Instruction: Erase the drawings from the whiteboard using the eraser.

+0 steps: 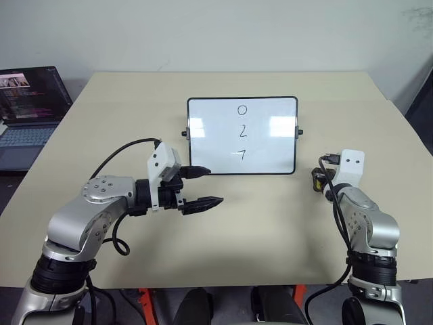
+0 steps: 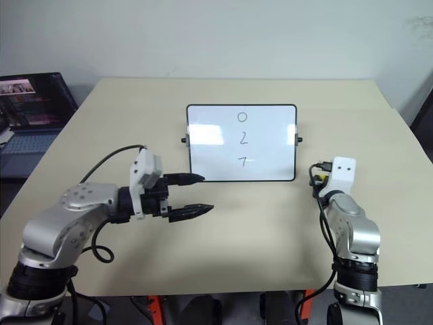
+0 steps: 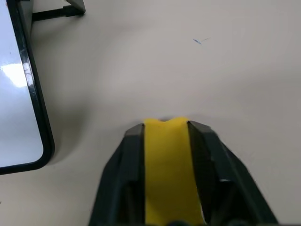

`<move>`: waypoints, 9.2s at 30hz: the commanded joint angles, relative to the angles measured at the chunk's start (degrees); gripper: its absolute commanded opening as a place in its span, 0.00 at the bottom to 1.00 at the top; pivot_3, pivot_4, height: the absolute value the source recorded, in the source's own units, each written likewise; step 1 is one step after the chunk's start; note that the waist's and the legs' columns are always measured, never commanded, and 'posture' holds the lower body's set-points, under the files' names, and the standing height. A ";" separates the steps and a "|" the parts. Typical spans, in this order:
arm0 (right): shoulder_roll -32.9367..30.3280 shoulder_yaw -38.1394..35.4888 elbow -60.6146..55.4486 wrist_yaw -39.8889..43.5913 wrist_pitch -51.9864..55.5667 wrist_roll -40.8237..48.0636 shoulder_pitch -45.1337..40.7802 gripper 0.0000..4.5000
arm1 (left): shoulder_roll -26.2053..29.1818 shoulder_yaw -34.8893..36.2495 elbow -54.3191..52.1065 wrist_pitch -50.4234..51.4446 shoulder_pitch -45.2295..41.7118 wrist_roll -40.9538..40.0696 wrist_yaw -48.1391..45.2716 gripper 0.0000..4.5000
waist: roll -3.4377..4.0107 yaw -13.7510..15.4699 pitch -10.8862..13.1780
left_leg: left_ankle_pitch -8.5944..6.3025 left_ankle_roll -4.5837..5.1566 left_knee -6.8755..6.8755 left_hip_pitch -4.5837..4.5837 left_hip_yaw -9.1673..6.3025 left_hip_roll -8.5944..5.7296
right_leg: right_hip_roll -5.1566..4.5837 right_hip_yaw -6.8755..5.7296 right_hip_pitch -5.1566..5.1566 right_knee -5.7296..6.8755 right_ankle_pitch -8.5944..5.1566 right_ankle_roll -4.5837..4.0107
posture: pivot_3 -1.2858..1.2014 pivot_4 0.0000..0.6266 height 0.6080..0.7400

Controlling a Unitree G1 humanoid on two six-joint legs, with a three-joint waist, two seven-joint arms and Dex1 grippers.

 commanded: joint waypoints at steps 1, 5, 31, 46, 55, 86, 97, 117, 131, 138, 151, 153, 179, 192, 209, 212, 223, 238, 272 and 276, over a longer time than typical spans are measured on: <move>0.09 -0.87 -0.79 -0.14 -0.26 0.23 -0.20 0.13 | 0.61 0.80 -0.86 -1.21 -0.92 0.14 -0.25 1.00 | 0.00 0.00 0.00 | 0.00 0.00 0.00 0.00 0.00 0.00 | 0.00 -0.01 0.00 0.01 0.00 0.00 | 0.52 0.24 1.00; 0.18 -0.90 -1.13 -0.14 0.07 0.18 0.01 0.13 | 0.75 0.76 -0.88 -1.37 -0.79 0.14 -0.30 1.00 | 0.00 -0.04 0.00 | 0.00 0.00 0.00 0.01 0.00 0.01 | 0.01 0.00 0.00 0.02 0.00 0.00 | 0.52 0.24 1.00; 1.53 -1.42 -2.06 -0.95 0.77 0.51 -0.54 0.95 | 0.84 0.59 -1.06 -1.56 -0.68 0.16 -0.37 1.00 | 0.00 -0.04 0.00 | 0.00 0.00 0.00 0.00 0.01 0.01 | 0.01 0.00 -0.02 0.02 0.00 0.00 | 0.52 0.24 1.00; 0.21 -0.92 -5.01 4.29 0.04 3.63 -0.13 0.95 | 0.65 0.43 -1.64 -1.24 -0.43 0.00 0.02 1.00 | 0.01 -0.03 0.01 | 0.00 0.00 0.00 -0.02 0.00 0.01 | 0.01 -0.01 -0.03 0.02 0.00 0.00 | 0.52 0.24 1.00; -1.36 -0.81 -4.24 11.21 -2.59 6.66 0.79 0.95 | 0.72 0.44 -1.59 -1.26 -0.62 -0.01 -0.06 1.00 | 0.01 -0.02 0.02 | 0.00 0.00 0.00 -0.03 0.00 0.01 | 0.01 -0.01 -0.04 0.01 0.00 0.00 | 0.52 0.24 1.00; -7.16 2.42 2.42 21.11 -12.29 6.29 4.97 0.95 | 0.70 0.39 -2.45 -1.12 -0.59 -0.22 0.10 1.00 | -0.01 0.01 0.03 | 0.00 0.00 0.01 -0.03 0.01 0.01 | 0.01 0.00 -0.04 0.03 0.00 0.00 | 0.52 0.24 1.00; -7.11 3.37 4.14 21.21 -13.57 6.08 4.83 0.95 | 1.05 0.75 -2.95 -0.91 -0.25 -0.36 0.15 1.00 | -0.01 0.01 0.03 | 0.00 0.00 0.02 -0.03 0.01 0.01 | 0.01 0.00 -0.04 0.03 0.00 0.00 | 0.52 0.24 1.00; -7.74 3.31 7.07 21.07 -15.87 5.72 4.21 0.95 | 0.92 0.56 -2.86 -1.11 -0.51 -0.19 0.40 1.00 | -0.02 0.01 0.03 | 0.00 0.00 0.03 -0.03 0.02 0.01 | 0.01 0.00 -0.04 0.04 0.01 -0.01 | 0.52 0.24 1.00; -7.74 3.06 7.60 20.62 -16.59 5.99 4.15 0.30 | 0.88 0.60 -2.78 -1.27 -0.78 0.01 0.58 1.00 | -0.02 0.02 0.03 | 0.00 0.00 0.03 -0.03 0.01 0.01 | 0.01 0.00 -0.04 0.04 0.01 -0.01 | 0.52 0.24 1.00; -7.94 2.74 7.46 19.89 -16.32 5.76 3.97 0.27 | 0.67 0.46 -2.72 -1.30 -0.94 0.12 0.81 1.00 | -0.02 0.02 0.03 | 0.00 0.00 0.04 -0.03 0.02 0.01 | 0.01 0.00 -0.03 0.05 0.01 -0.01 | 0.52 0.24 1.00; -7.51 1.52 4.02 13.26 -20.07 3.96 -2.07 0.27 | 0.27 -0.01 -0.52 -3.31 -1.71 1.96 1.24 1.00 | -0.02 -0.01 0.03 | 0.00 0.00 0.05 -0.02 0.03 0.01 | 0.01 0.00 -0.04 0.06 0.01 -0.01 | 0.52 0.24 1.00; -7.23 2.40 3.51 13.11 -21.04 3.30 -3.84 0.27 | -0.17 -0.04 0.28 -4.16 -2.07 2.89 1.64 1.00 | -0.02 -0.01 0.03 | 0.00 0.00 0.05 -0.02 0.03 0.01 | 0.01 0.00 -0.04 0.06 0.01 -0.01 | 0.52 0.24 1.00; 0.98 10.16 16.54 14.00 -30.15 0.18 -25.60 0.27 | -8.83 0.58 12.63 -19.71 -2.68 19.88 16.70 1.00 | -0.01 -0.03 0.03 | 0.00 0.00 0.05 -0.11 0.07 0.04 | -0.03 0.00 -0.20 0.12 0.05 -0.05 | 0.52 0.24 1.00; 6.49 13.53 29.17 16.25 -40.31 -2.60 -32.43 0.27 | -13.80 -2.61 18.21 -23.97 -5.00 22.43 16.65 1.00 | -0.02 -0.08 0.02 | 0.08 -0.12 0.16 -0.71 0.12 0.06 | -0.05 -0.01 -0.83 0.25 0.09 -0.09 | 0.52 0.24 1.00; 6.44 13.05 38.31 18.32 -46.94 -3.61 -37.25 0.27 | -14.71 -3.50 20.53 -23.94 -8.72 22.54 15.23 1.00 | -0.02 -0.10 0.02 | 0.11 -0.16 0.20 -0.94 0.13 0.05 | -0.08 -0.03 -1.01 0.20 0.11 -0.08 | 0.52 0.24 1.00; 6.42 12.96 39.35 18.54 -47.51 -3.65 -38.02 0.27 | -14.78 -3.57 20.54 -23.84 -9.09 22.72 15.09 1.00 | -0.02 -0.10 0.02 | 0.12 -0.18 0.20 -0.94 0.13 0.05 | -0.08 -0.03 -1.01 0.21 0.11 -0.09 | 0.52 0.24 1.00; 6.09 12.71 43.79 19.45 -50.00 -4.04 -40.62 0.27 | -15.06 -3.90 21.38 -23.80 -10.72 22.96 14.98 1.00 | -0.02 -0.10 0.02 | 0.12 -0.18 0.22 -0.93 0.13 0.05 | -0.08 -0.03 -1.01 0.23 0.11 -0.09 | 0.52 0.24 1.00; 6.15 12.95 48.82 20.63 -52.66 -5.23 -42.33 0.27 | -16.07 -3.39 23.83 -25.95 -14.09 23.49 15.63 1.00 | -0.02 -0.10 0.02 | 0.13 -0.21 0.27 -0.94 0.14 0.05 | -0.08 -0.03 -1.02 0.30 0.12 -0.09 | 0.52 0.24 1.00; 2.80 13.40 71.05 18.05 -56.48 -11.58 -50.66 0.27 | -16.82 -2.87 24.08 -27.62 -16.29 23.15 16.57 1.00 | -0.02 -0.23 0.02 | 0.10 -0.15 0.82 -0.95 0.15 0.03 | -0.09 0.02 -1.06 0.95 0.11 -0.09 | 0.52 0.24 1.00; 3.04 13.43 70.26 18.45 -56.39 -11.58 -49.76 0.27 | -16.78 -2.79 23.68 -27.50 -16.19 23.13 16.73 1.00 | -0.02 -0.22 0.02 | 0.10 -0.15 0.85 -0.96 0.15 0.03 | -0.09 0.03 -1.06 0.96 0.11 -0.09 | 0.52 0.24 1.00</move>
